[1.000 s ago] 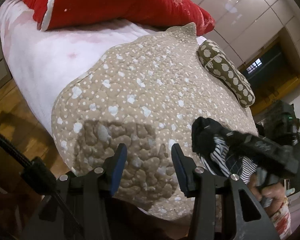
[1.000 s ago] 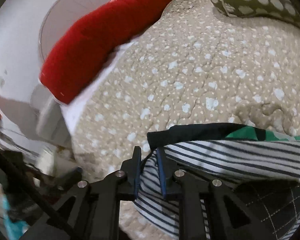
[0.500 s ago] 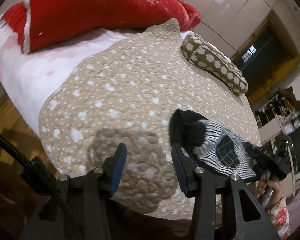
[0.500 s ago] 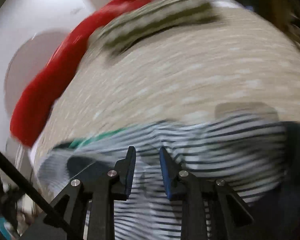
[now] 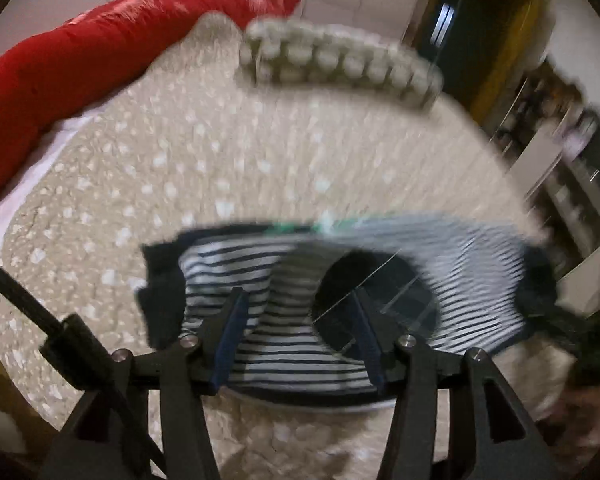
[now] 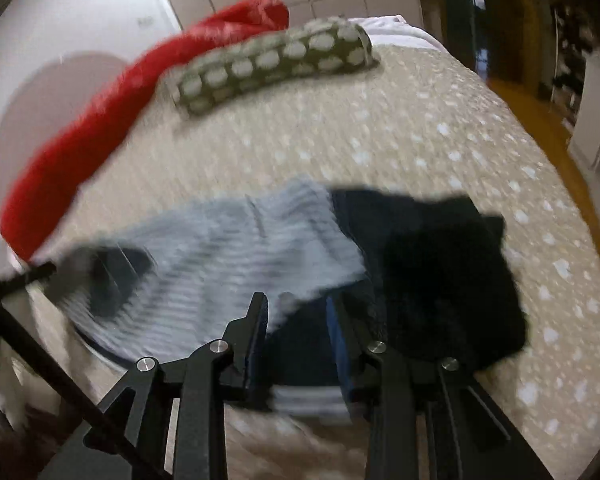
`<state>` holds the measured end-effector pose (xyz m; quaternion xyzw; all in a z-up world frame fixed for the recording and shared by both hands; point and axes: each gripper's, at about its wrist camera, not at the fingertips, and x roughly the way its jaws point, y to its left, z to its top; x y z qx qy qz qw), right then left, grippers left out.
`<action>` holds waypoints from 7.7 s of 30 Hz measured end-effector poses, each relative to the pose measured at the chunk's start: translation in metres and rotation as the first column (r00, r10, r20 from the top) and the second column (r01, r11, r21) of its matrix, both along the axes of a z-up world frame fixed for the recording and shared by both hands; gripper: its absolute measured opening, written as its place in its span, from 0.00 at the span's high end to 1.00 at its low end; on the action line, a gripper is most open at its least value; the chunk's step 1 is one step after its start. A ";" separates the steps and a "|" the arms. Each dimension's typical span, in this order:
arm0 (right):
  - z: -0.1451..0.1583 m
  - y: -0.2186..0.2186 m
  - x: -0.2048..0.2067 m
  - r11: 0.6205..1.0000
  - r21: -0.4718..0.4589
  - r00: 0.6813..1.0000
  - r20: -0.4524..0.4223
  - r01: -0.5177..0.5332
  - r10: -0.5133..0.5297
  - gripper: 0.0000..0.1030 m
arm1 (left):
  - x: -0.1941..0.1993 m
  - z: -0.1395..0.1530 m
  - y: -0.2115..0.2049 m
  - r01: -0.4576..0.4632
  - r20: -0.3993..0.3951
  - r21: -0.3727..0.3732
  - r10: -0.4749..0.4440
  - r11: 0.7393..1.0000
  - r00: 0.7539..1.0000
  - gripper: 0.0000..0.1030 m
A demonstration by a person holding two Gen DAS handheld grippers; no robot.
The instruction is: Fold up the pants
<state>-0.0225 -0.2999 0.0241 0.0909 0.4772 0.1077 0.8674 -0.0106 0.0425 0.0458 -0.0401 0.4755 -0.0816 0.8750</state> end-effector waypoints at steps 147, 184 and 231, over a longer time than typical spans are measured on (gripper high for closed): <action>0.027 0.031 -0.050 0.977 0.198 0.974 0.193 0.081 -0.120 0.59 | 0.045 0.083 -0.060 0.235 -0.026 -0.497 -0.285 0.835 0.958 0.47; 0.030 0.175 -0.066 0.919 -0.060 0.874 0.288 -0.390 0.390 0.45 | 0.095 -0.029 -0.056 0.142 -0.220 -0.453 -0.265 0.880 0.939 0.29; 0.007 -0.049 -0.068 0.920 0.278 0.934 0.145 0.278 -0.326 0.39 | 0.063 0.027 -0.080 0.149 -0.113 -0.297 -0.190 0.943 0.975 0.60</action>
